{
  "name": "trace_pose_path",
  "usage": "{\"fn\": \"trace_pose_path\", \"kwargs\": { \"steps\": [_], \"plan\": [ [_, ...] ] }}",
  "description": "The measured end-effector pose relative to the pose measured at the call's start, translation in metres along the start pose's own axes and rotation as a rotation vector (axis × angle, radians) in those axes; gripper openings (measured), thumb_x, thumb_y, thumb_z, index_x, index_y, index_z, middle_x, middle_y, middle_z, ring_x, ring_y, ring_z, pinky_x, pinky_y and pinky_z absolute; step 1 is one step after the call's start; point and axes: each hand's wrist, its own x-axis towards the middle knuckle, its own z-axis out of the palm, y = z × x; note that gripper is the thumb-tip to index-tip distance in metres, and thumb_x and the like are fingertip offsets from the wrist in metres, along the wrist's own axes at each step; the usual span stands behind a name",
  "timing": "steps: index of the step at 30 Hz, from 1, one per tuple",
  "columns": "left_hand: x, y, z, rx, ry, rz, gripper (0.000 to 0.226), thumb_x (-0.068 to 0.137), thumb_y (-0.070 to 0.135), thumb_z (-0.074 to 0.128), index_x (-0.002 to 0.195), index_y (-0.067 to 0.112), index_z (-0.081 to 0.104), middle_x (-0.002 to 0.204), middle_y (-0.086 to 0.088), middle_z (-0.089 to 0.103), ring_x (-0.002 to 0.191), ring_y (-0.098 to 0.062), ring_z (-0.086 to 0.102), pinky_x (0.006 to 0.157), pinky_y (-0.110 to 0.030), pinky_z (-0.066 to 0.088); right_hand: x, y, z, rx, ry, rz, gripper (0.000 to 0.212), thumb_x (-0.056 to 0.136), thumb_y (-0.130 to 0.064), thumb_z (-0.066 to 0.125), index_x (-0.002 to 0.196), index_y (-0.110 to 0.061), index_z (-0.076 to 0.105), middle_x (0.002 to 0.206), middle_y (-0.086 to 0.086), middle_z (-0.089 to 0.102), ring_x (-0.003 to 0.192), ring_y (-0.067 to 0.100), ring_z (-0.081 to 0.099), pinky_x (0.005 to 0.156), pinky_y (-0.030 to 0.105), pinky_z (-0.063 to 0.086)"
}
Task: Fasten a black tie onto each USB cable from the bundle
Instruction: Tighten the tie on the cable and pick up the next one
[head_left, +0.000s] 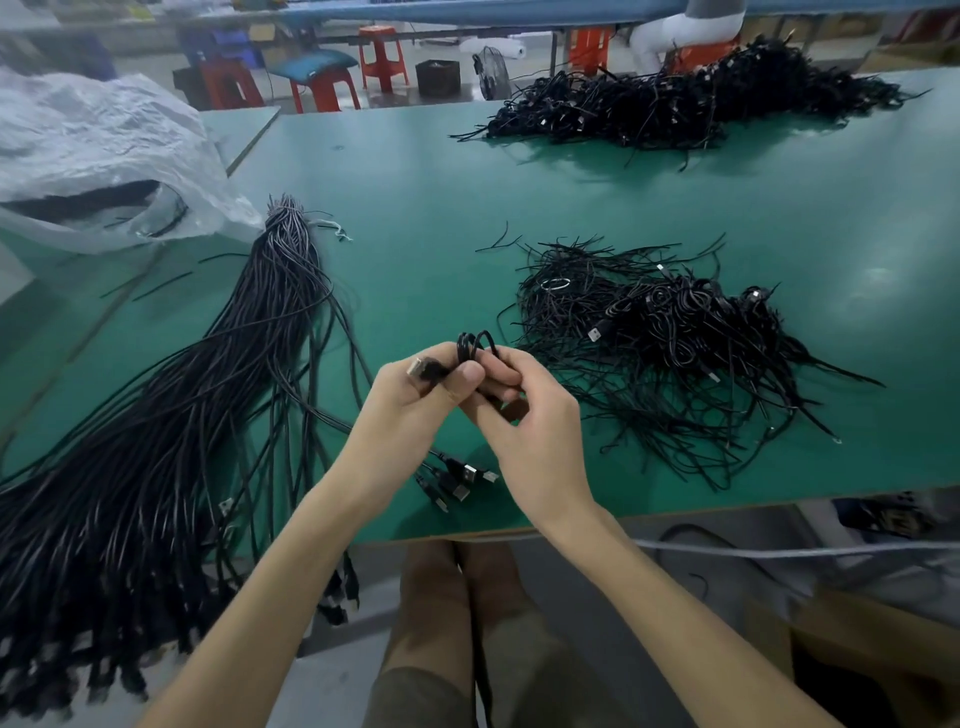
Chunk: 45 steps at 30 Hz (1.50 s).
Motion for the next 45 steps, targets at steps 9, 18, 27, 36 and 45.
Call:
{"fn": "trace_pose_path", "kwargs": {
  "steps": [9,18,27,36,45],
  "plan": [
    [0.005,0.001,-0.003,0.495,0.184,-0.038,0.019,0.099,0.025,0.065,0.087,0.019,0.078,0.096,-0.005,0.057,0.092,-0.017,0.056,0.086,-0.031,0.044,0.01,0.003,-0.007,-0.239,-0.084,-0.081,0.018,0.093,-0.029,0.075,0.104,-0.016,0.07,0.09,-0.006,0.061,0.083,0.008,0.057,0.072,0.014,0.042],
    [0.0,-0.001,-0.02,0.422,0.23,-0.149,0.043,0.06,0.044,0.086,0.096,0.025,0.07,0.073,0.004,0.076,0.063,-0.014,0.072,0.068,-0.024,0.057,0.01,0.003,-0.015,-0.582,-0.33,-0.155,0.021,0.102,-0.009,0.057,0.123,-0.012,0.058,0.107,0.002,0.058,0.086,0.029,0.059,0.075,0.046,0.051],
    [0.002,0.0,-0.019,0.53,0.126,-0.099,0.016,0.083,0.031,0.084,0.094,0.023,0.077,0.075,0.006,0.077,0.071,-0.011,0.073,0.079,-0.033,0.06,0.014,0.0,-0.019,-0.809,-0.412,-0.294,0.025,0.096,0.006,0.055,0.113,-0.012,0.061,0.098,0.001,0.064,0.088,0.019,0.055,0.063,0.04,0.052],
    [0.019,0.005,-0.031,0.934,-0.266,-0.291,0.023,0.104,0.041,0.054,0.106,0.022,0.067,0.084,0.005,0.072,0.07,-0.012,0.069,0.073,-0.034,0.058,0.029,-0.005,-0.021,-0.98,-0.517,-0.421,0.029,0.087,0.012,0.058,0.106,-0.01,0.063,0.095,0.002,0.061,0.094,0.021,0.053,0.066,0.037,0.052],
    [0.023,-0.019,-0.032,0.871,-0.313,-0.296,0.037,0.111,0.043,0.027,0.102,0.017,0.051,0.104,-0.002,0.067,0.096,-0.021,0.066,0.09,-0.04,0.053,0.043,0.001,-0.022,-1.088,-0.559,-0.494,0.026,0.089,0.006,0.062,0.109,-0.012,0.062,0.1,0.001,0.061,0.098,0.021,0.054,0.077,0.032,0.05]
  ]
}}
